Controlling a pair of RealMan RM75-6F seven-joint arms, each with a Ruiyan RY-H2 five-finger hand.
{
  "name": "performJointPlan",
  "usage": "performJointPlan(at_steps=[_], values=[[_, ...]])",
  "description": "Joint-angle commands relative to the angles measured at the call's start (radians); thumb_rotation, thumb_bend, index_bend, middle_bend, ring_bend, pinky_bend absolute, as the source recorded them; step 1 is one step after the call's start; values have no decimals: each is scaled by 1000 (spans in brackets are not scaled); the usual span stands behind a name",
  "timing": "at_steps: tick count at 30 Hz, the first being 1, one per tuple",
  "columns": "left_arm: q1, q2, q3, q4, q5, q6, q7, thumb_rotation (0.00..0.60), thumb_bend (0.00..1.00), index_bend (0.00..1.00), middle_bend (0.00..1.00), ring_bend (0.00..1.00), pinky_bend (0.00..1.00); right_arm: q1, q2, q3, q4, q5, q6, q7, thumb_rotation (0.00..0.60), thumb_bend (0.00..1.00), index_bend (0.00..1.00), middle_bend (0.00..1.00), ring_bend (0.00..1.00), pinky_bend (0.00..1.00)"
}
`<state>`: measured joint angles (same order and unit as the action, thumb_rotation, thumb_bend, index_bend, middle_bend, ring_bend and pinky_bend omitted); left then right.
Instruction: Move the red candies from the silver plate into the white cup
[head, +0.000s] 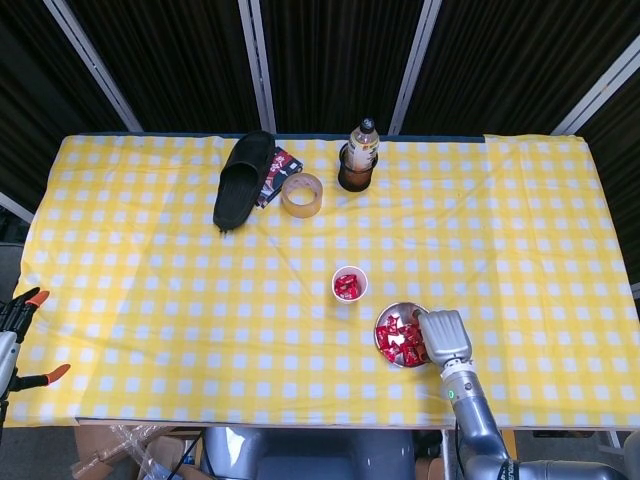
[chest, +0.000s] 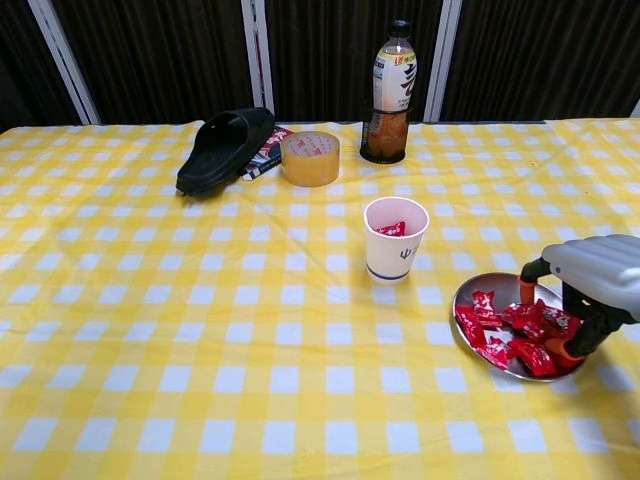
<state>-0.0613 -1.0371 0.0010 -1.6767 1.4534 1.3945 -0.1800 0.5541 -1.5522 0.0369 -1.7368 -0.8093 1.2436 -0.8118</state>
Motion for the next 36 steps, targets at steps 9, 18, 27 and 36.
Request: performJointPlan(at_steps=[9,18,27,36], values=[[0,0,-1,-2,-1,1,1,600,33,0,0,0,0,-6,-7,-2,10,-30,-6,23,600,416,495,990,1000,989],[0,1,0,-1,1,0,-2,600,33,0,0,0,0,-9,-15,-4,15,-38,-7,20,600,464,549,990,1000,988],[0,1,-1,-1,1,0,-4,600,33,0,0,0,0,-11,-18,-2,9,-47,-4,17,600,497,592,990,1000,988],[0,1,-1,-2,2,1,-3,600,33,0,0,0,0,-15,-10,2,-9,-65,6,18,600,515,616,990,1000,989]])
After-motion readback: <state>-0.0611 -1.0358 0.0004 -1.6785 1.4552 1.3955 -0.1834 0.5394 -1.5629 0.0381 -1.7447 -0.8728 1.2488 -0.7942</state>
